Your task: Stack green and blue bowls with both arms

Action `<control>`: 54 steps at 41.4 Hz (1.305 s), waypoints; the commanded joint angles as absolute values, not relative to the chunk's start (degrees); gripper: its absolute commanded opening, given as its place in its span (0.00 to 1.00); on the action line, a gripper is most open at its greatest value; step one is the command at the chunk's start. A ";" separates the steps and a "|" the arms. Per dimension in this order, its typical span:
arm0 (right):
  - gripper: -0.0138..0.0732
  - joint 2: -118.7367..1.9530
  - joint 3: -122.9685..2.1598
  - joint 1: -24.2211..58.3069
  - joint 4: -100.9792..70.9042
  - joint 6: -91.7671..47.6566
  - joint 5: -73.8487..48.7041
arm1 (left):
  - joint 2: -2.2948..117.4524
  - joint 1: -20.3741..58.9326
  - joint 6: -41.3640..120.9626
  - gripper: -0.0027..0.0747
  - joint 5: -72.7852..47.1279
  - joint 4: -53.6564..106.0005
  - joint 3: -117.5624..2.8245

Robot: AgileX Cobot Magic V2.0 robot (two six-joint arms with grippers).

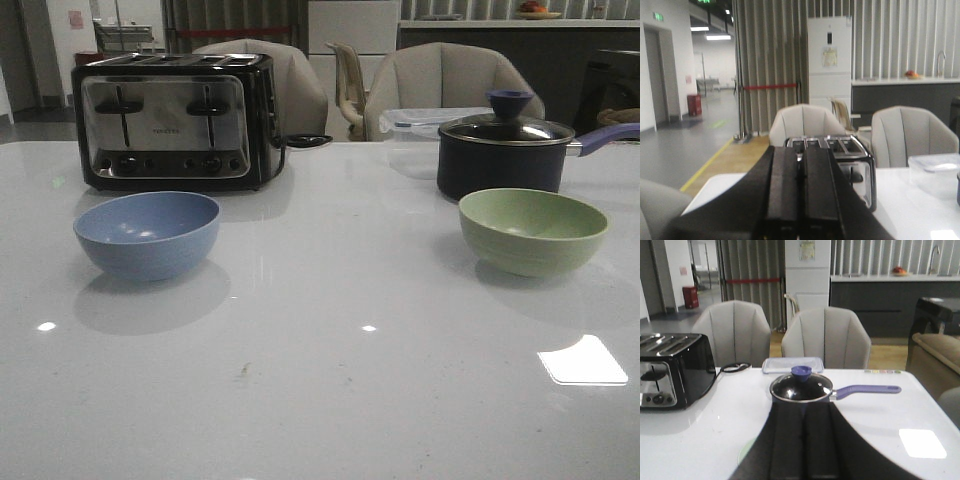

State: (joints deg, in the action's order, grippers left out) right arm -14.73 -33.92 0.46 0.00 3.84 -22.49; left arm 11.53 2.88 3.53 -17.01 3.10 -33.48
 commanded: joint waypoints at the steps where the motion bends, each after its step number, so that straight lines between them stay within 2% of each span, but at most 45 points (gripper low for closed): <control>1: 0.20 -20.40 -39.88 0.57 0.99 3.56 -24.03 | 17.21 3.17 3.12 0.16 -19.15 3.27 -39.77; 21: 0.20 -40.66 -42.05 0.57 1.17 3.56 -37.10 | 33.82 3.17 3.12 0.16 -32.78 3.27 -41.71; 28: 0.21 -45.64 -42.05 0.57 1.19 3.56 -38.80 | 37.61 3.17 3.12 0.16 -33.21 3.27 -41.64; 31: 0.26 -47.49 -42.05 0.57 1.24 3.56 -39.06 | 38.74 3.17 3.12 0.18 -33.66 3.27 -41.64; 33: 0.34 -48.72 -42.05 0.57 1.24 3.56 -39.06 | 39.39 3.17 3.12 0.22 -34.04 3.16 -41.64; 35: 0.44 -49.74 -42.05 0.57 1.24 3.56 -39.01 | 39.95 3.17 3.12 0.33 -34.34 3.16 -41.64; 37: 0.58 -50.77 -42.05 0.57 1.24 3.56 -38.69 | 40.19 3.17 3.22 0.48 -34.13 3.16 -41.64; 40: 0.74 -52.17 -42.05 0.57 1.24 3.56 -37.70 | 40.46 3.17 3.22 0.71 -33.58 3.16 -41.64; 42: 0.79 -53.14 -42.05 0.57 1.24 3.56 -36.88 | 40.69 3.17 3.22 0.81 -33.62 3.16 -41.64; 46: 0.82 -55.49 -42.72 0.57 1.17 3.56 -35.52 | 41.25 3.53 3.22 0.85 -33.73 3.52 -41.64; 54: 0.81 -63.81 -48.81 0.57 1.04 3.56 -35.54 | 42.58 11.63 5.28 0.77 -31.44 5.36 -41.64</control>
